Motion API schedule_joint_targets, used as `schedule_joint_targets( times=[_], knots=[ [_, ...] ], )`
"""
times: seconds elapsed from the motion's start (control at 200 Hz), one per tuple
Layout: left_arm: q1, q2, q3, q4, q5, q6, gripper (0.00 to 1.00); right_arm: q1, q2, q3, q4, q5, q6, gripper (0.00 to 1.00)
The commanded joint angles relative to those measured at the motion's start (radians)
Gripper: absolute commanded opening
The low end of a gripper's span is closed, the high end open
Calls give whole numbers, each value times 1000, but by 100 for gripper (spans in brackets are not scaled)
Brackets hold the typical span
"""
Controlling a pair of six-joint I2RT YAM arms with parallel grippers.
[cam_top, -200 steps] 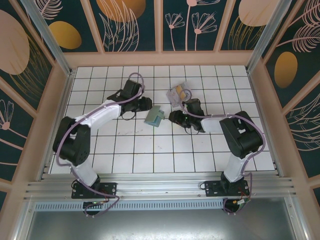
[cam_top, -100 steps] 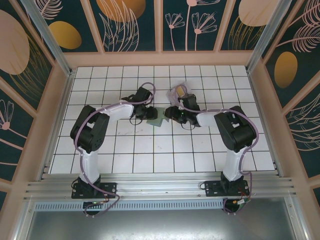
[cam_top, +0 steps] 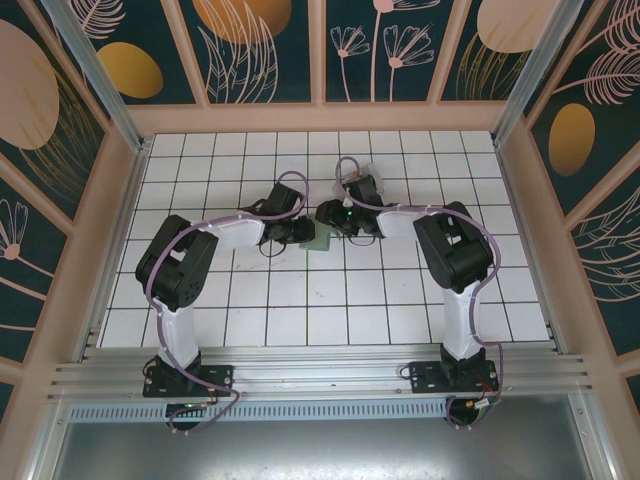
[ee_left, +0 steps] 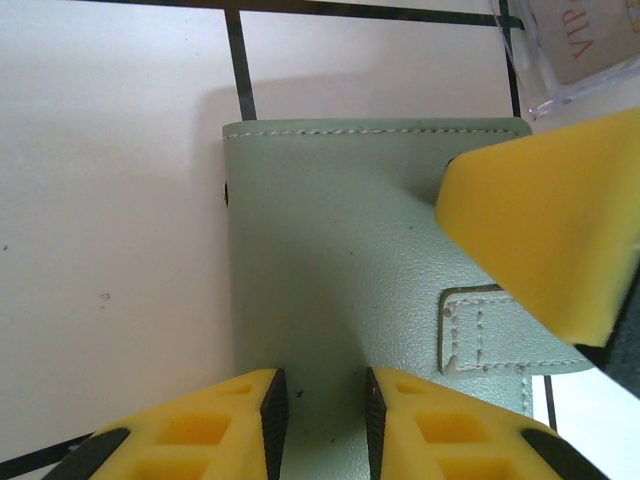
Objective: Put the credit cards into the card holder
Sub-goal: Close the card holder at the center of the table, then turn over the card holder at the bottom-center of the table.
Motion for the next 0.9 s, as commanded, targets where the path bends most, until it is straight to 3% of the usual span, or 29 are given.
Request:
schedule_joint_targets(
  times=[0.0, 0.11, 0.195, 0.355, 0.415, 0.551, 0.686, 0.896],
  knots=[
    [-26, 50, -68, -15, 69, -30, 30, 53, 21, -42, 80, -108, 94, 55],
    [-25, 44, -87, -3, 55, -33, 30, 57, -10, -40, 77, -120, 96, 54],
    [-25, 32, -101, -1, 42, -30, 31, 55, -57, -23, -38, -29, 20, 54],
    [-25, -46, -115, -3, -4, -20, 41, 30, -115, 16, -258, 157, -127, 55],
    [-21, -77, -101, -25, -21, -11, 50, 30, -125, 15, -295, 182, -156, 55],
    [6, -134, -75, -51, -2, 2, 60, 1, -84, 72, -415, 161, -218, 55],
    [63, -171, -91, -47, 43, 2, 65, 5, -91, 59, -398, 134, -220, 55],
    [97, -111, -91, -5, 175, -1, 65, 15, -24, 92, -358, 34, -236, 49]
  ],
)
